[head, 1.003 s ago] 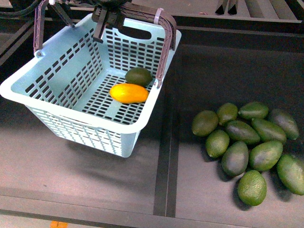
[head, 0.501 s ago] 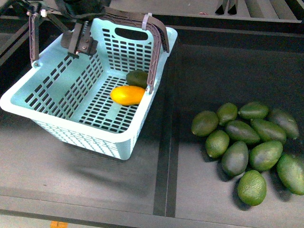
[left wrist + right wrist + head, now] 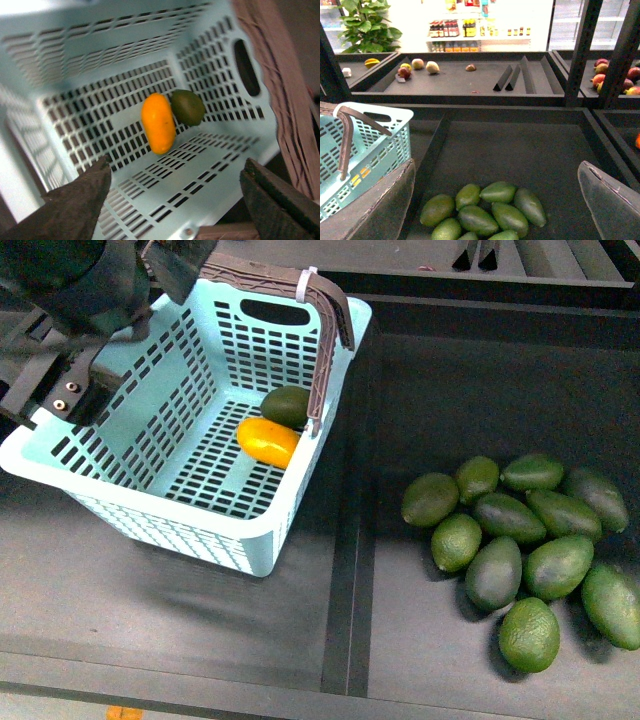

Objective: Pick mango and avocado into basket

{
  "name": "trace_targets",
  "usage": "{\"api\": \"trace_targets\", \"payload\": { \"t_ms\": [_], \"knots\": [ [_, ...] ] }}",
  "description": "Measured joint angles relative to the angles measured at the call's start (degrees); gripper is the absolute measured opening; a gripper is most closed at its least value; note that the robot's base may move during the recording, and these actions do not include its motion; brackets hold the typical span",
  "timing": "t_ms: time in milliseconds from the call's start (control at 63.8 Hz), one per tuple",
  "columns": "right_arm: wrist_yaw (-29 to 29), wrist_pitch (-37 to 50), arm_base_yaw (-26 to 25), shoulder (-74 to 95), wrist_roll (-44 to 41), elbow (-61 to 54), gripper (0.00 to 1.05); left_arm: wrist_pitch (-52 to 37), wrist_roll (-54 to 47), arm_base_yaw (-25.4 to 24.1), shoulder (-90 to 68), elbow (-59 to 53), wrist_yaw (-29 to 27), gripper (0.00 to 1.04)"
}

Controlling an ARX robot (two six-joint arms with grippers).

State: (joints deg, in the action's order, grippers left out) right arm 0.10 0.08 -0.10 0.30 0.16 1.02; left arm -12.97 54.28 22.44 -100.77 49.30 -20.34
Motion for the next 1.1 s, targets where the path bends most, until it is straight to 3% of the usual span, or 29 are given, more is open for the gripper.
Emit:
{"api": "trace_targets", "payload": {
  "t_ms": [31,78,125,172,313,470,736,784,846,1097],
  "knots": [
    [-0.02,0.0,0.0,0.0,0.0,0.0,0.96,-9.35,-8.96,-0.83,1.29,-5.09,0.77,0.66],
    [-0.09,0.0,0.0,0.0,0.0,0.0,0.96,-33.92,-29.33,-3.58,4.48,-15.3,2.45,0.51],
    [-0.13,0.0,0.0,0.0,0.0,0.0,0.96,-45.33,-38.29,-5.14,7.39,-19.04,3.32,0.42],
    [-0.13,0.0,0.0,0.0,0.0,0.0,0.96,-49.77,-44.87,-6.78,11.85,-22.08,4.52,0.32],
    [-0.11,0.0,0.0,0.0,0.0,0.0,0.96,-53.2,-51.56,-9.68,16.81,-31.1,8.41,0.03],
    [-0.11,0.0,0.0,0.0,0.0,0.0,0.96,-51.41,-53.05,-13.14,24.5,-38.07,11.37,0.02],
    [-0.11,0.0,0.0,0.0,0.0,0.0,0.96,-40.63,-53.44,-17.46,42.4,-45.33,15.58,0.02],
    [-0.11,0.0,0.0,0.0,0.0,0.0,0.96,-38.36,-53.48,-19.82,45.4,-46.07,19.21,0.02],
    [-0.09,0.0,0.0,0.0,0.0,0.0,0.96,-35.63,-53.57,-21.9,48.96,-46.75,19.78,0.02],
    [-0.11,0.0,0.0,0.0,0.0,0.0,0.96,-24.59,-53.64,-22.18,61.9,-48.41,20.31,0.02]
  ]
}}
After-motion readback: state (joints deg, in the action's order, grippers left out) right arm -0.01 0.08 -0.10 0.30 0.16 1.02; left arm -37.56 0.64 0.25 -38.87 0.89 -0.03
